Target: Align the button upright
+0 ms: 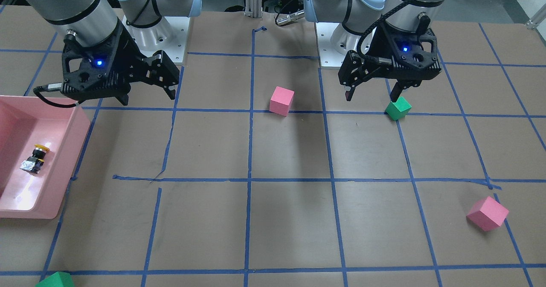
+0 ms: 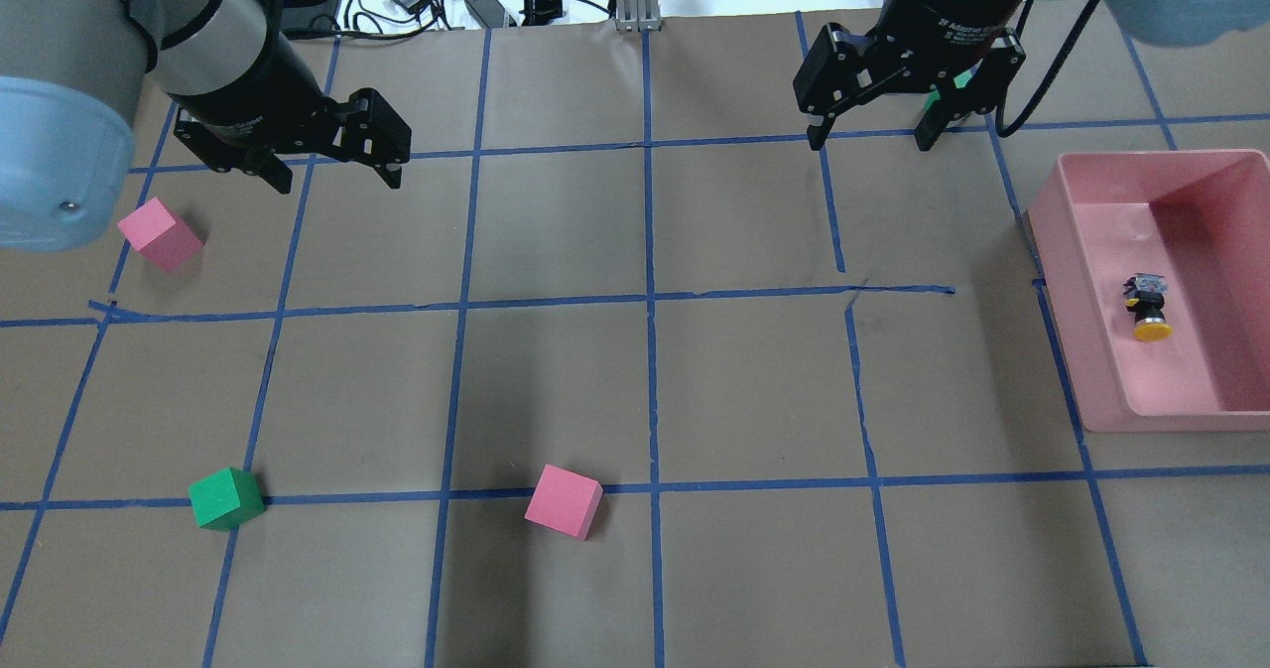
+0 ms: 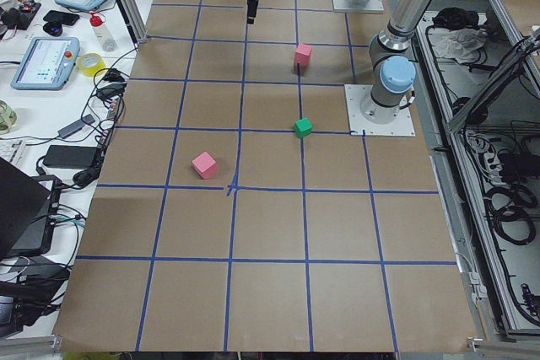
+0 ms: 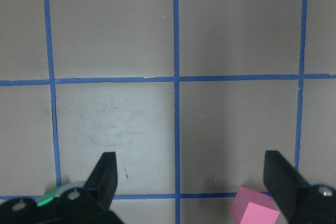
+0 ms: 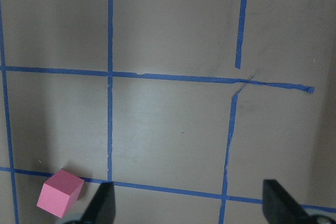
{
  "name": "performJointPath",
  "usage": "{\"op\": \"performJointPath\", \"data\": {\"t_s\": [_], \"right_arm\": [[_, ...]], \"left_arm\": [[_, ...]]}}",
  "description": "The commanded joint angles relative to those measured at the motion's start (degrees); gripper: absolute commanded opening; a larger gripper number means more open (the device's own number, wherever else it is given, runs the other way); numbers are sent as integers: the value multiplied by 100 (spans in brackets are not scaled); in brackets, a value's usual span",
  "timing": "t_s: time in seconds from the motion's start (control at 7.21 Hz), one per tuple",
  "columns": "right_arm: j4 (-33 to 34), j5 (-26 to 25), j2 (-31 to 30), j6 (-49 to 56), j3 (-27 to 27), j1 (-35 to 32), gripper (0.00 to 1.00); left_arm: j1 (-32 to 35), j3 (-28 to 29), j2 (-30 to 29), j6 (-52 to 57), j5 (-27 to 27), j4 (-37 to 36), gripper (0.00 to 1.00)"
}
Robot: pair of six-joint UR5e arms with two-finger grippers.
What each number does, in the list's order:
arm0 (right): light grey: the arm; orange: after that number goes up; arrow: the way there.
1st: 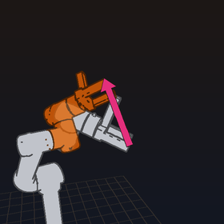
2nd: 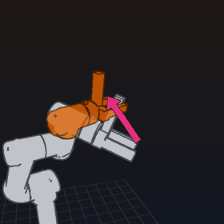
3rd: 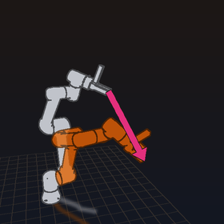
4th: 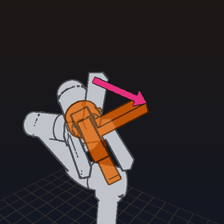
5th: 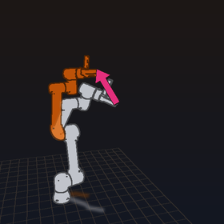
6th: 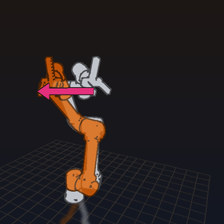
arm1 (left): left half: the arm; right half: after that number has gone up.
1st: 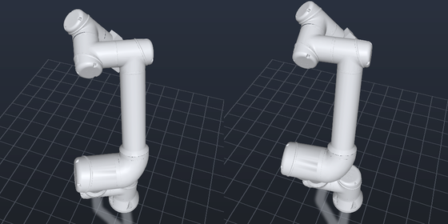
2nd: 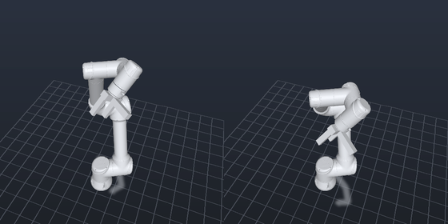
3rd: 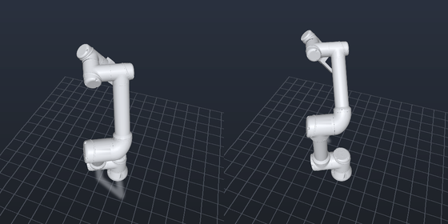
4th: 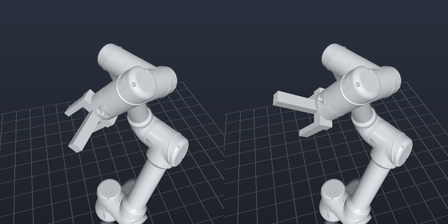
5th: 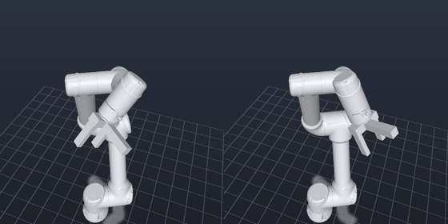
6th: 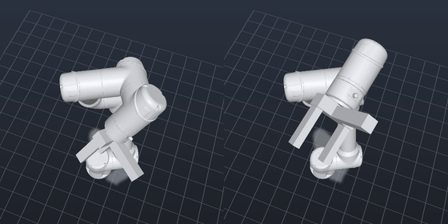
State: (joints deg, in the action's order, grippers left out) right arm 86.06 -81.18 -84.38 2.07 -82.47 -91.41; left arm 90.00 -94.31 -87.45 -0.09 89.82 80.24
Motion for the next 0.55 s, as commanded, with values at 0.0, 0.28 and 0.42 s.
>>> {"op": "performJointPath", "data": {"t_s": [0.0, 0.28, 0.42], "right_arm": [[-19, -12, 1, -5, -15, 1, 100], [-46, 6, -17, -5, -15, 1, 100], [-54, -3, -26, -13, -15, -8, 100]], "left_arm": [[0, 0, 0, 0, 0, 0, 100], [0, 0, 0, 0, 0, 0, 100], [0, 0, 0, 0, 0, 0, 100]]}}
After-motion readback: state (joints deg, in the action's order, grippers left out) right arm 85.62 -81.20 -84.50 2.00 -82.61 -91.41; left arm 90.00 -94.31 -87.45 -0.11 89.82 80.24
